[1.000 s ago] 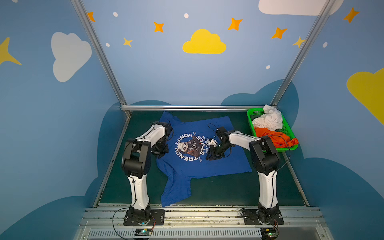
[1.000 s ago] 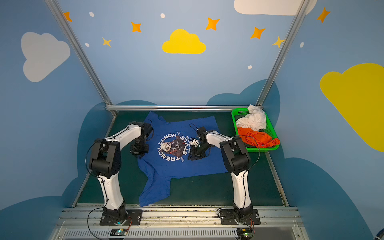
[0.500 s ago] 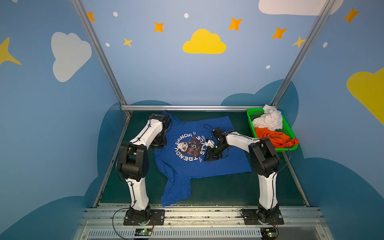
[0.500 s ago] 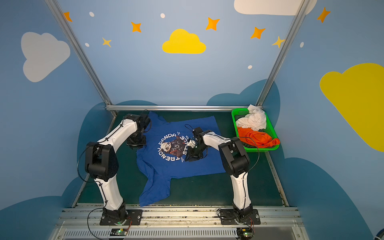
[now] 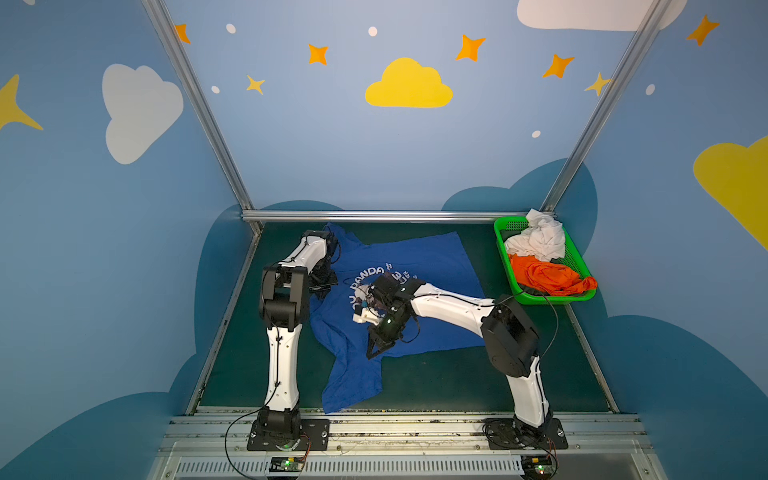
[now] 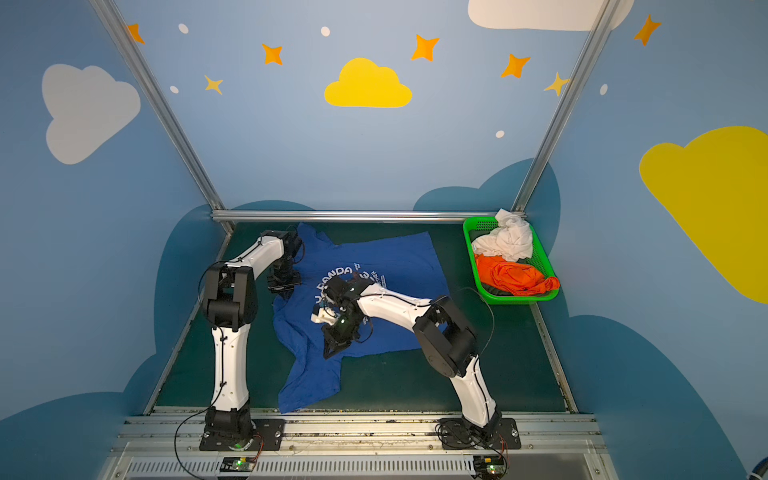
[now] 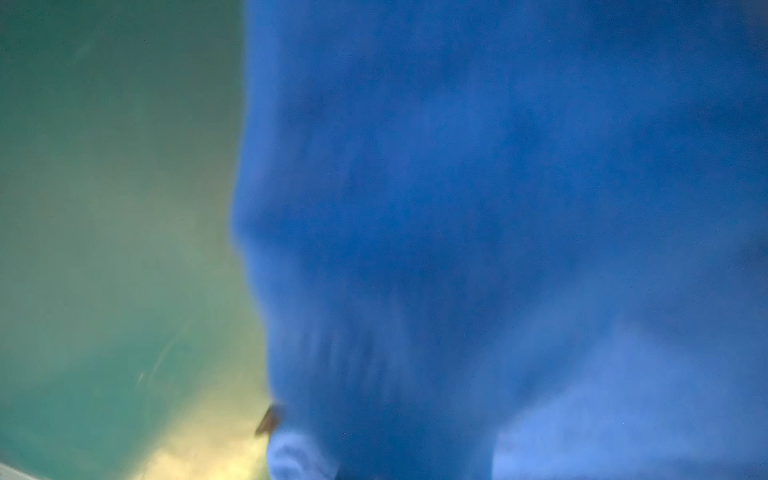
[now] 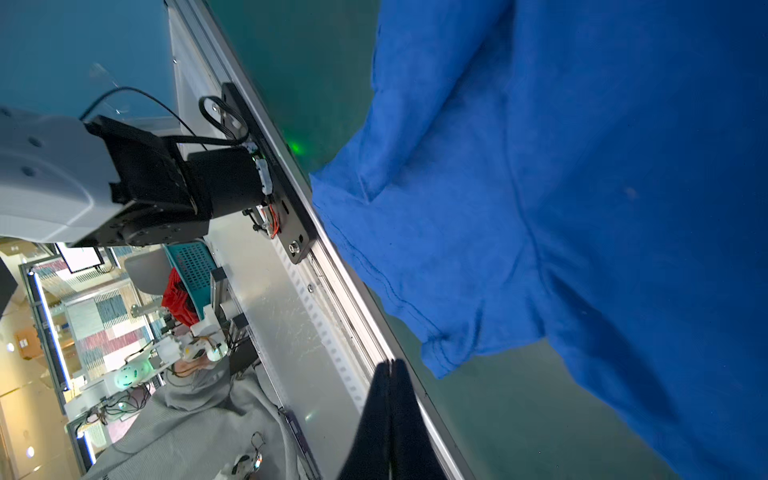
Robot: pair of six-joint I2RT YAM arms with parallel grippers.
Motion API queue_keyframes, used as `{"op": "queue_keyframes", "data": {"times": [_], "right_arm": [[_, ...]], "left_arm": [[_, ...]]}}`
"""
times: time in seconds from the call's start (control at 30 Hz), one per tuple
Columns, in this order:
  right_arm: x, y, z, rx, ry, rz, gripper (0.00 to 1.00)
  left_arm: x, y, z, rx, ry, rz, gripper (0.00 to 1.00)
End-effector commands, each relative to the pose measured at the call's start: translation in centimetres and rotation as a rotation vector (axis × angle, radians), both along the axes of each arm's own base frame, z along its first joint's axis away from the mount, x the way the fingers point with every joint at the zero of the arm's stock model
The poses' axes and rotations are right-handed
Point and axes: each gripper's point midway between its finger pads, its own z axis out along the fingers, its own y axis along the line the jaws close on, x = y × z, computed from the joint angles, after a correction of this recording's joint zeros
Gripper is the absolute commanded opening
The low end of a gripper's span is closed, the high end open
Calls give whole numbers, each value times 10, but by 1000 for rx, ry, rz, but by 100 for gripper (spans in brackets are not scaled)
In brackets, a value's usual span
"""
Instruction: Fold and stack the t-shirts
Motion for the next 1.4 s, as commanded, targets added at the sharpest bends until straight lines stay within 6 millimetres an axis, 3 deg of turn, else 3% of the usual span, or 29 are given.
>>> {"op": "queue_keyframes", "data": {"times": [0.0, 0.17, 0.37, 0.57, 0.67, 0.73, 0.83, 1.0, 1.17, 1.27, 1.37], "right_arm": [[-14, -4, -19, -72, 54, 34, 0], [-16, 0, -32, -101, 67, 37, 2], [-10, 4, -49, -153, 80, 18, 6], [-8, 6, -53, -181, 88, 6, 11], [-6, 12, -54, -178, 102, 3, 13], [-4, 18, -52, -163, 113, 4, 14], [3, 26, -39, -124, 94, 6, 18], [33, 23, 6, -25, 29, -49, 22], [87, -10, 52, 59, -76, -165, 27], [126, -39, 64, 64, -135, -257, 29], [162, -66, 67, 63, -167, -341, 29]], "left_arm": [[13, 2, -6, -8, -13, 27, 12], [30, 8, -27, 1, 23, 29, 11], [68, 1, -40, -52, 2, 7, 11], [104, -16, -53, -230, -117, 66, 11], [124, -30, -49, -382, -194, 106, 12], [135, -37, -41, -463, -237, 124, 13], [147, -48, -12, -562, -299, 126, 15], [155, -61, 65, -642, -428, 72, 26], [144, -62, 131, -648, -535, 15, 32], [132, -60, 146, -632, -533, -7, 33], [124, -48, 142, -556, -503, -1, 33]]}}
